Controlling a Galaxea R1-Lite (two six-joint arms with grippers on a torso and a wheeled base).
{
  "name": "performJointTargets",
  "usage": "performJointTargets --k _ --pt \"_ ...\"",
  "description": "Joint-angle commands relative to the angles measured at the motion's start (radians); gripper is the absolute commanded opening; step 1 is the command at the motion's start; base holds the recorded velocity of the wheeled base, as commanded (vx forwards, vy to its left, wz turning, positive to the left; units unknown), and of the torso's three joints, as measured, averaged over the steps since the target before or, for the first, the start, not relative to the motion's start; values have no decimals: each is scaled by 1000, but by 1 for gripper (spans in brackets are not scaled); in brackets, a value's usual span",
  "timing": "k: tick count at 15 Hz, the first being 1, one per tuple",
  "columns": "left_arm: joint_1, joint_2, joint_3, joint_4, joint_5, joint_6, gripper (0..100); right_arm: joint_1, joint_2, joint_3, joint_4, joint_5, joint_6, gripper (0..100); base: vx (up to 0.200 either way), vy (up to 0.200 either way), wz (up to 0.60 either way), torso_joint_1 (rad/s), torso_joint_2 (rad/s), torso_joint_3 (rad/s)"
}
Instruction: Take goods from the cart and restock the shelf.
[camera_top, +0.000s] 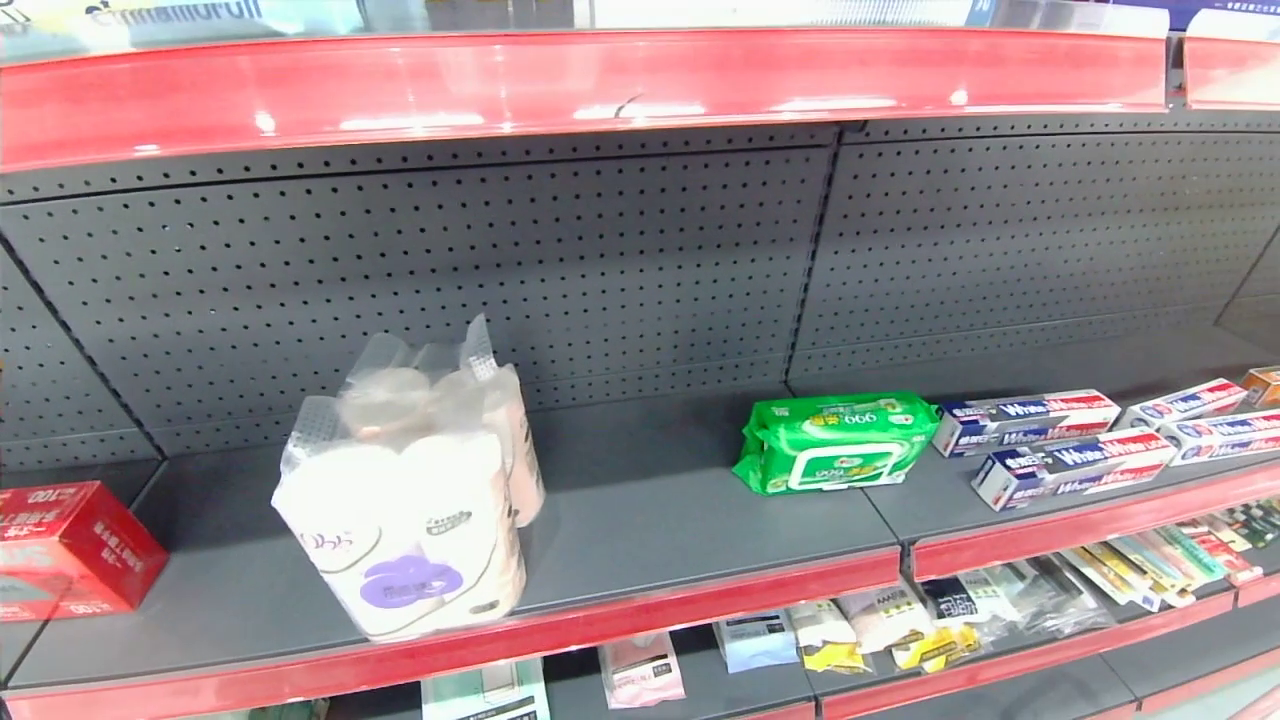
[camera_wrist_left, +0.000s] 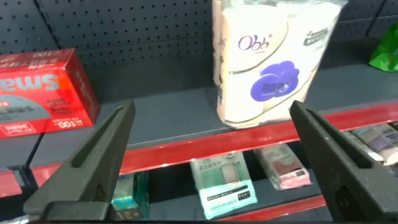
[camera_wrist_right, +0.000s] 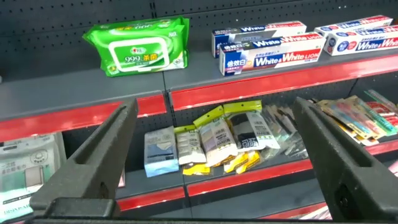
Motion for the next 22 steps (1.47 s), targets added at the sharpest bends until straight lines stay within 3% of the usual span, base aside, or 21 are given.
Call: performJointTargets --k 1,2,3,5,6,7,8,9,12,16,22 --pt "-47 273 -333 -22 -83 -107 100 0 1 0 0 0 -1 100 0 0 0 0 0 0" --pt "-44 496 -557 -28 -37 -210 100 0 1 0 0 0 -1 100 0 0 0 0 0 0" --pt "-35 579 -618 -12 30 -203 100 0 1 0 0 0 -1 100 0 0 0 0 0 0" --pt "22 657 -616 47 132 -133 100 0 1 0 0 0 -1 100 0 0 0 0 0 0" --pt "82 692 -629 104 205 -98 100 -2 1 0 0 0 -1 100 0 0 0 0 0 0" --pt "113 700 -626 138 233 -50 100 0 1 0 0 0 -1 100 0 0 0 0 0 0" --pt "163 712 -615 193 247 -10 100 0 1 0 0 0 -1 100 0 0 0 0 0 0" --pt "203 737 -612 247 242 -9 100 -2 1 0 0 0 -1 100 0 0 0 0 0 0" --pt "286 888 -576 261 236 -22 100 0 1 0 0 0 -1 100 0 0 0 0 0 0" --pt "288 1054 -503 236 237 -19 100 -2 1 0 0 0 -1 100 0 0 0 0 0 0" --pt "266 1284 -452 26 216 -19 100 0 1 -1 0 0 -1 100 0 0 0 0 0 0"
